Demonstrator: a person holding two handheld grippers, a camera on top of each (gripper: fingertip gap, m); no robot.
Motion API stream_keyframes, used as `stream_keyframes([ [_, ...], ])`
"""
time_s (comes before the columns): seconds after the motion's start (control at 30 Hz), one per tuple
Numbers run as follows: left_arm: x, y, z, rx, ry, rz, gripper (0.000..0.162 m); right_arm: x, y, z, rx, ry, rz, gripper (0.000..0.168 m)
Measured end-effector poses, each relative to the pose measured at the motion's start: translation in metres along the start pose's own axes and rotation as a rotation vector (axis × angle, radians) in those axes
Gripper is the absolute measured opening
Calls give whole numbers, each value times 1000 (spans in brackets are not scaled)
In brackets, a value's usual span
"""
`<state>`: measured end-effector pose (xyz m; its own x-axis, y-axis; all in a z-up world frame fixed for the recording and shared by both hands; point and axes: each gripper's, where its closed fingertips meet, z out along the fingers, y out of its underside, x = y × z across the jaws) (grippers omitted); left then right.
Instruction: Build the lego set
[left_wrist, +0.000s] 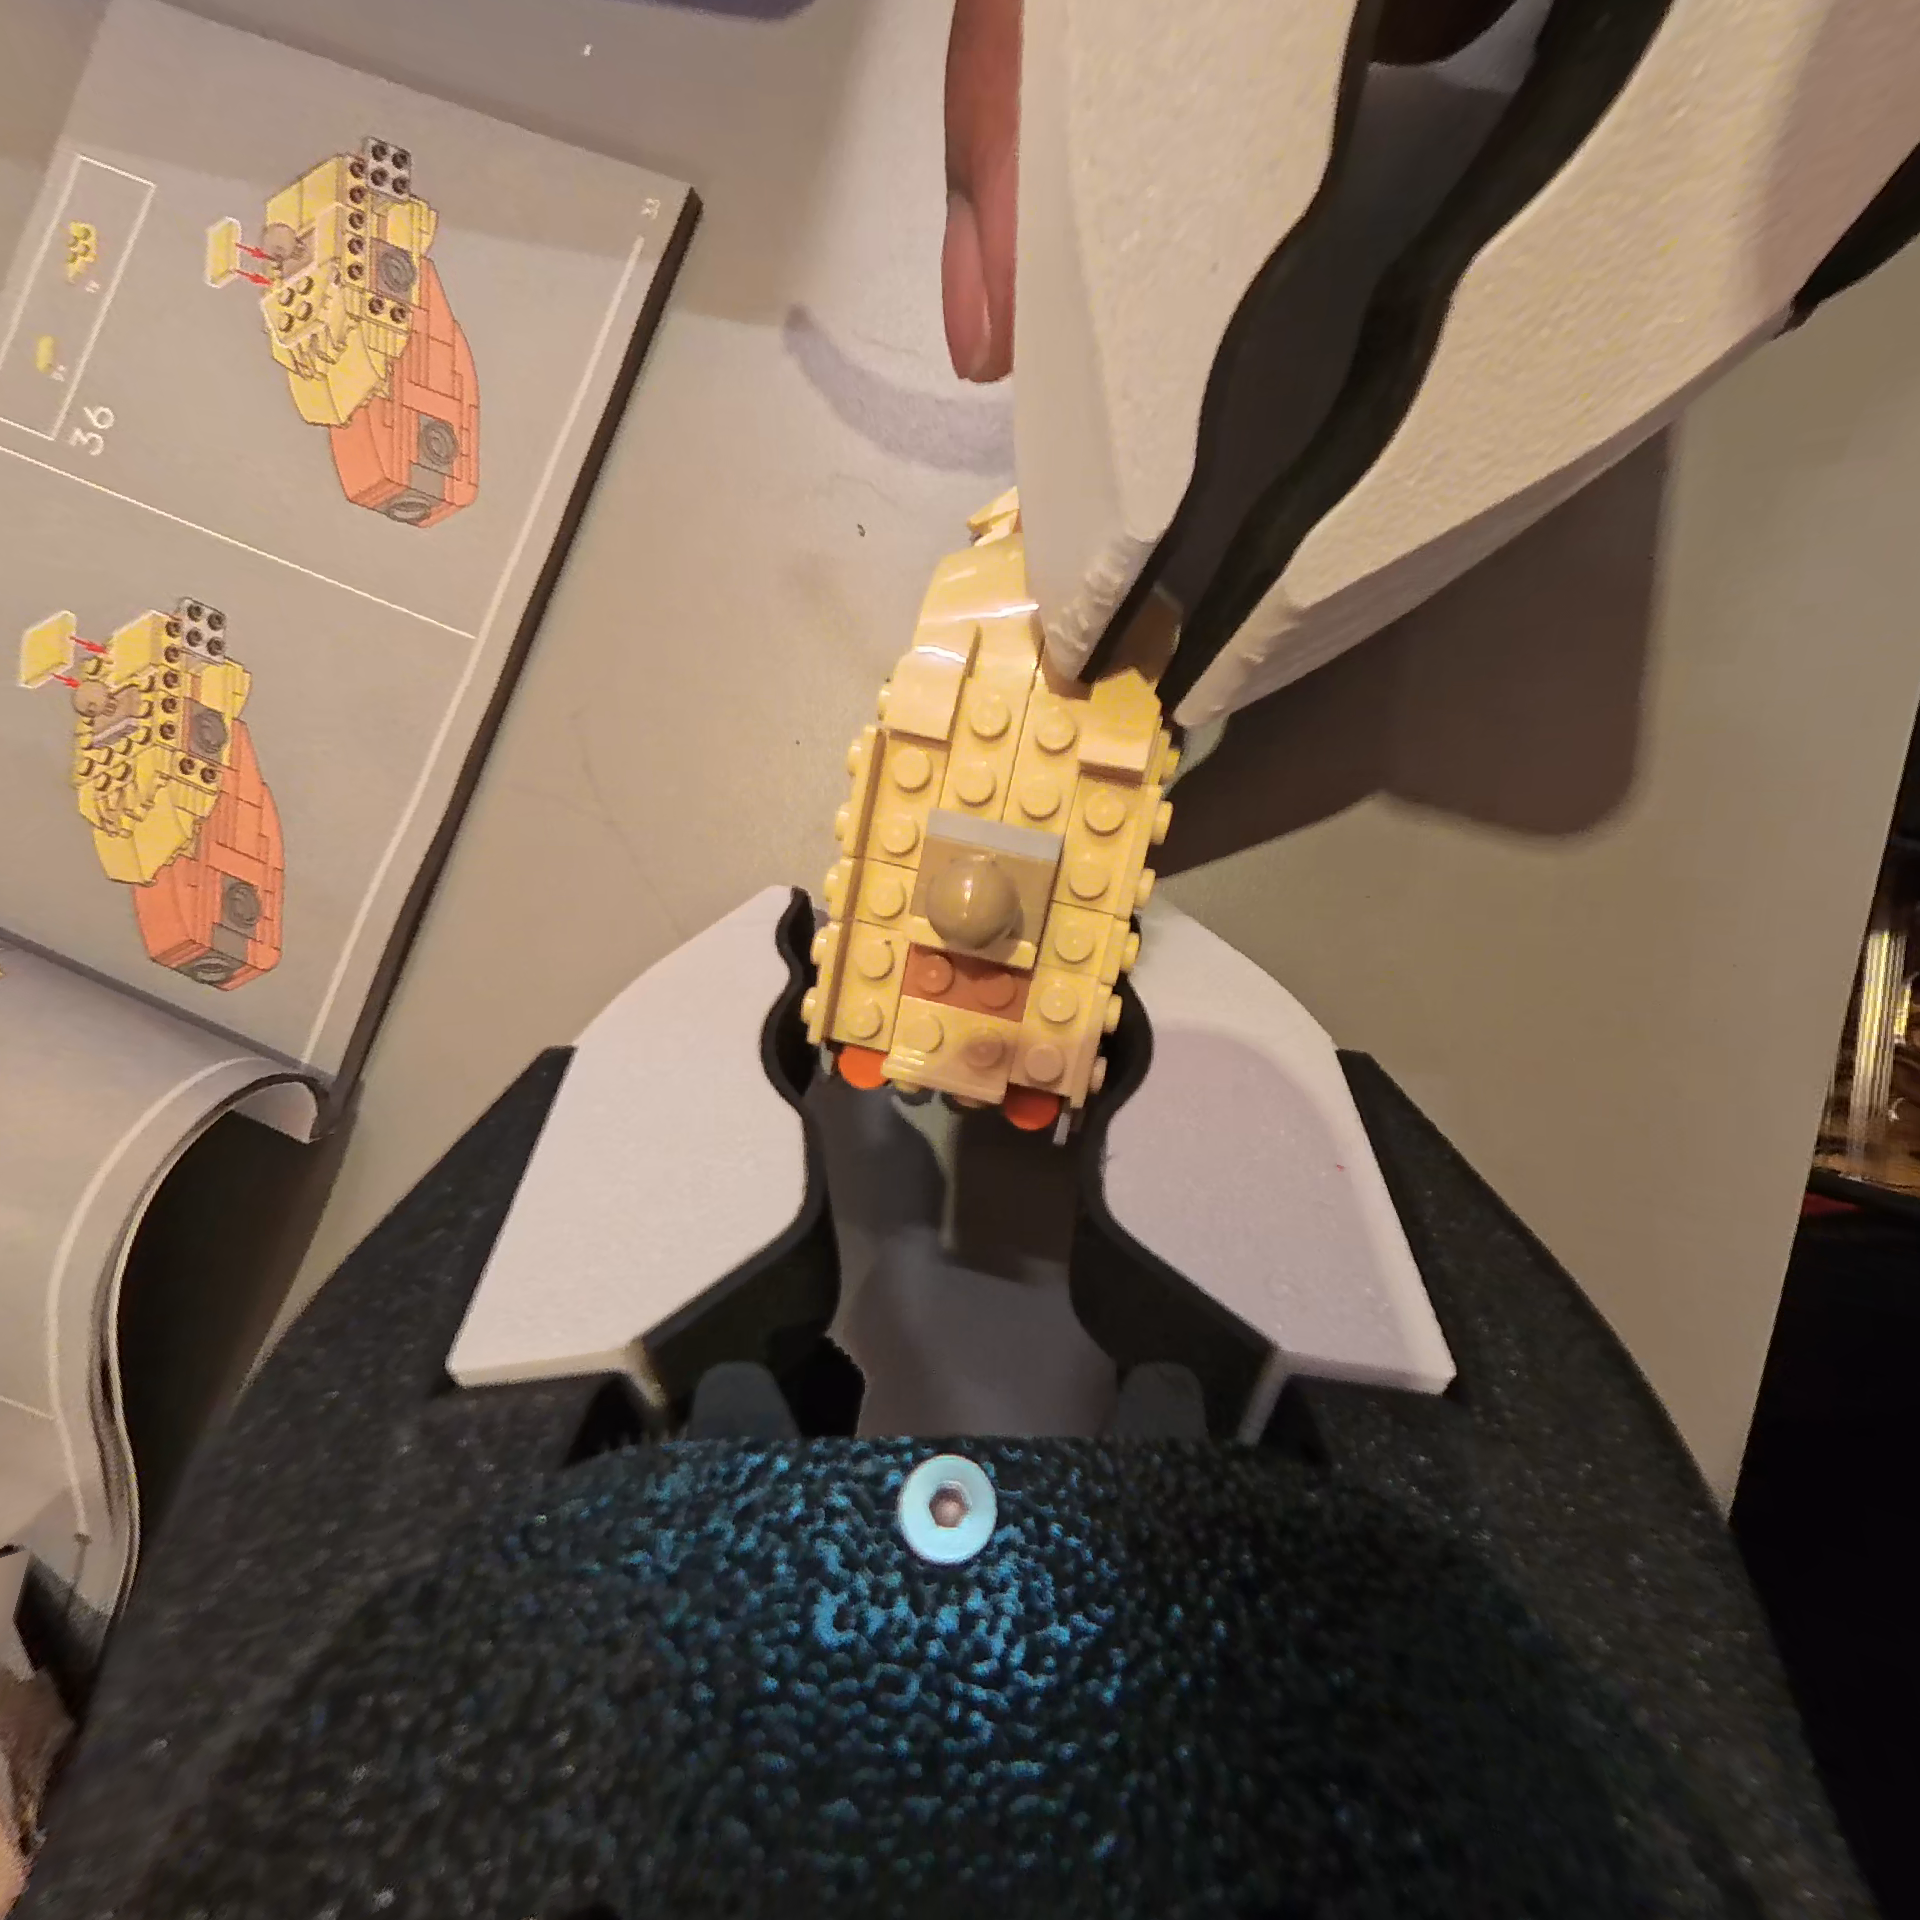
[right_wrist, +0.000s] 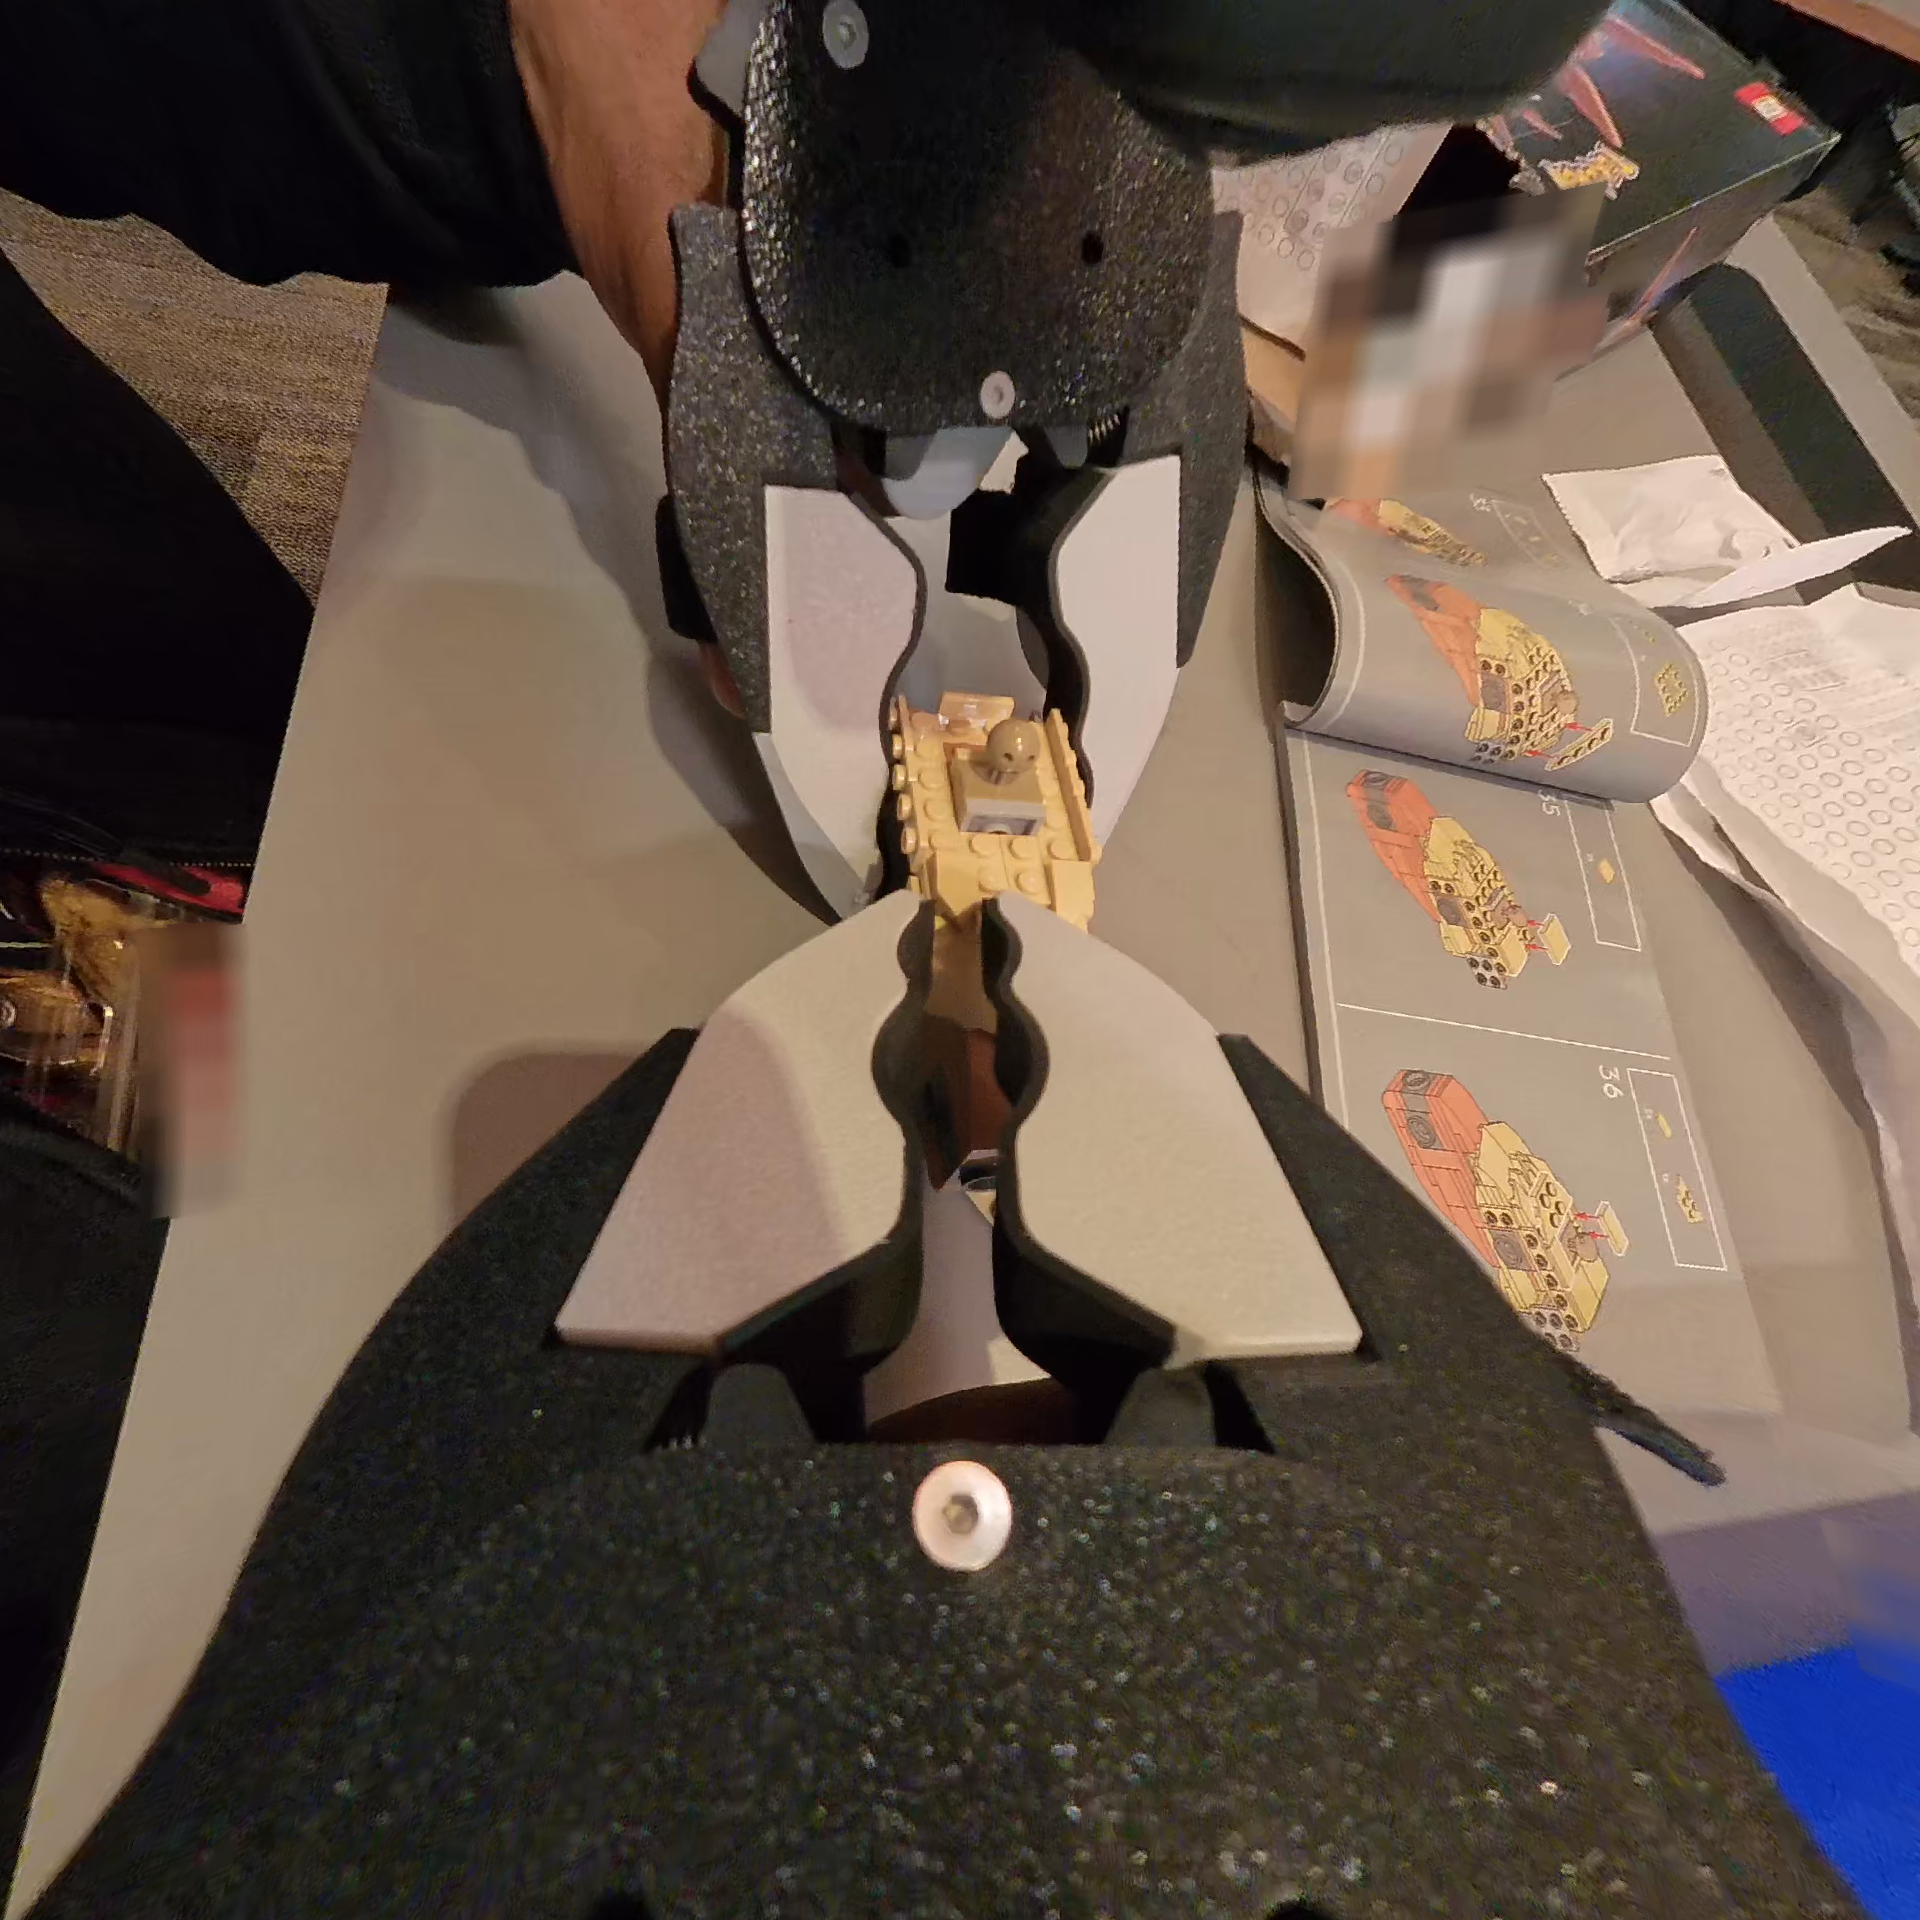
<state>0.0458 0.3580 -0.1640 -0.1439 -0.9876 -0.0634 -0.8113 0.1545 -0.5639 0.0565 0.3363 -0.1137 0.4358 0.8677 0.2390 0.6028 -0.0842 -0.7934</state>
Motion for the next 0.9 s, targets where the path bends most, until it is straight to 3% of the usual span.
stream_keyframes([
  [0.17,0,-1,0,13,11,-10,53,1,0,-1,8,4,-5,10],
  [0.33,-2,0,-1,38,38,-44,53,7,0,-11,53,49,-54,22],
  [0.5,-5,2,-1,66,68,-63,53,22,20,-14,29,57,101,37],
  [0.63,-5,1,0,77,70,-42,53,16,33,-4,-20,-44,186,45],
  [0.73,-3,-2,-1,96,75,-24,53,10,37,2,-50,-101,202,40],
  [0.83,-2,-4,-2,110,78,-14,53,4,36,4,-43,-142,203,21],
  [0.9,-3,-4,-3,109,75,-5,53,4,35,5,-35,-142,202,21],
])
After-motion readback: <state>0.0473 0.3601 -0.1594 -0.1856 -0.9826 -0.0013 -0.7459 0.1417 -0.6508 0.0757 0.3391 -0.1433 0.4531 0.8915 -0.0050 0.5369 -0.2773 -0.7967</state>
